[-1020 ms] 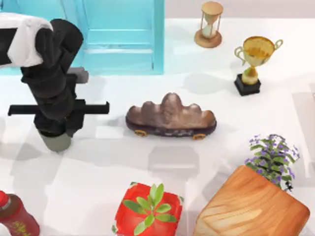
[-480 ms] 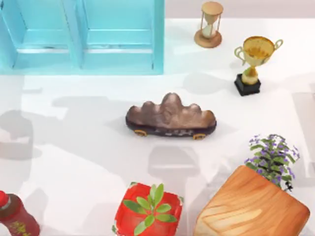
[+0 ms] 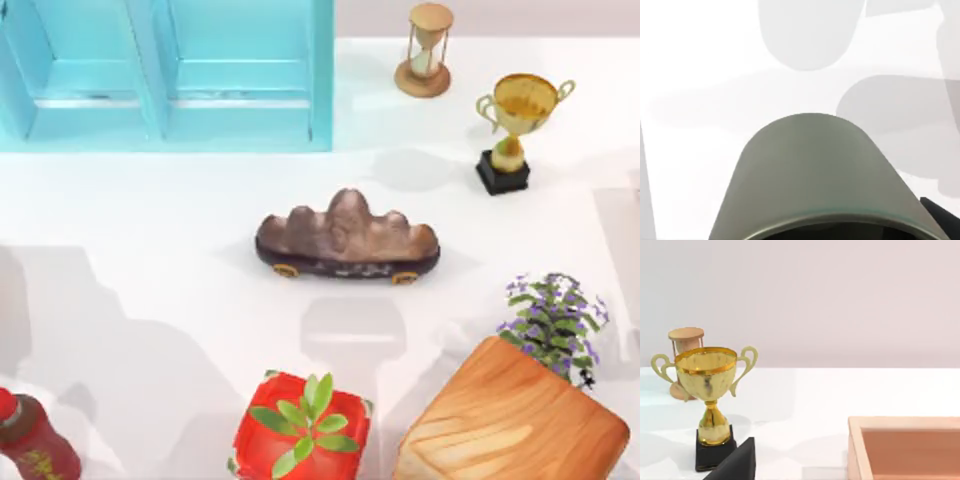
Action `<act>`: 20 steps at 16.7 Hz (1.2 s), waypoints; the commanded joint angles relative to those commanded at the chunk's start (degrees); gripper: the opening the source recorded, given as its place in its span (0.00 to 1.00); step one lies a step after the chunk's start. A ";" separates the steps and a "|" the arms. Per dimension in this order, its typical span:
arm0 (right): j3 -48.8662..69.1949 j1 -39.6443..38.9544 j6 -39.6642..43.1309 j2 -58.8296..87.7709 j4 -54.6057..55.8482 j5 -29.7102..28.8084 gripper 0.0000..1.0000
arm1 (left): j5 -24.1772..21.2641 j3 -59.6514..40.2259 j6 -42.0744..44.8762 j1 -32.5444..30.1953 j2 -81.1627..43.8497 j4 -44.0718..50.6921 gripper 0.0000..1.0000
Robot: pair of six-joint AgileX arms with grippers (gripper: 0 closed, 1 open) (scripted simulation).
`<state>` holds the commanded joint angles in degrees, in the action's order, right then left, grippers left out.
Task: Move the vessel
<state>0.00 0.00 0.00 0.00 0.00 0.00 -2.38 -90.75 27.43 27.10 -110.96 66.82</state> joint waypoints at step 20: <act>0.00 0.00 0.00 0.00 0.00 0.00 1.00 | -0.61 9.22 3.45 2.63 -5.27 -10.93 0.00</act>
<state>0.00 0.00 0.00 0.00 0.00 0.00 -2.98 -81.53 30.88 29.73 -116.23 55.89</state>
